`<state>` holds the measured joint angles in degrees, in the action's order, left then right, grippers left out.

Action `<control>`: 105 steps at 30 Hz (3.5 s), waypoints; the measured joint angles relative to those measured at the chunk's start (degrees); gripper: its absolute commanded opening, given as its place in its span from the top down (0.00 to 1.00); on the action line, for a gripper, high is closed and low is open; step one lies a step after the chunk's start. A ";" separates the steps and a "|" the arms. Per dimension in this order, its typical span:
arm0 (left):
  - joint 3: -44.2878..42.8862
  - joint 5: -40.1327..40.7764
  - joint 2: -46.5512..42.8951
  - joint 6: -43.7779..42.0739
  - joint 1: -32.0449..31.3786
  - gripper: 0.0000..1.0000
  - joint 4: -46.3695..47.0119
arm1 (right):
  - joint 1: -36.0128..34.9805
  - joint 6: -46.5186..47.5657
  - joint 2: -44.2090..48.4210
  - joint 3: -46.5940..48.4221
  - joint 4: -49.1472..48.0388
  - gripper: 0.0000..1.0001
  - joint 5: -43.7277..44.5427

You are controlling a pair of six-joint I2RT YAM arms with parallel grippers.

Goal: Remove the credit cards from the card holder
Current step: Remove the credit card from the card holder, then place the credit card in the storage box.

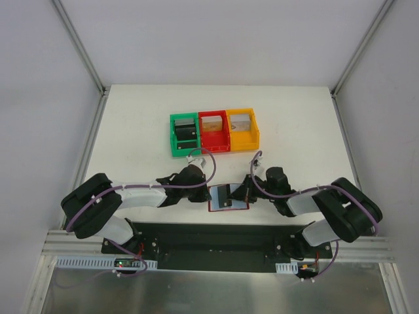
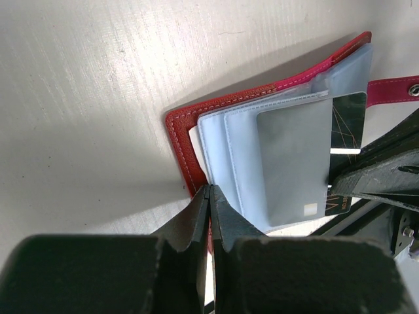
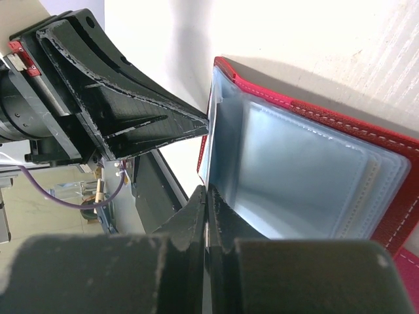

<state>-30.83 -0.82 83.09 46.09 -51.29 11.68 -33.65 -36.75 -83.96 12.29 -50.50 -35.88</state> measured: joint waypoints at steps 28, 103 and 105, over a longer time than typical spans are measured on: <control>1.66 3.74 -4.00 -0.52 0.04 0.68 -2.36 | 3.19 13.79 22.91 4.63 33.22 0.99 2.38; -8.00 -52.57 -30.40 -30.32 8.85 1.00 -14.08 | -20.83 53.86 12.61 54.99 90.66 0.72 -0.68; -7.89 -52.46 -31.28 -30.32 8.83 1.00 -13.99 | -20.83 53.51 12.63 54.99 89.68 0.72 -1.05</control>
<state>-38.72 -53.28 51.81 15.77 -42.46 -2.31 -54.48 16.75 -71.33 67.29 39.18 -36.93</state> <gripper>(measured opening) 0.005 0.277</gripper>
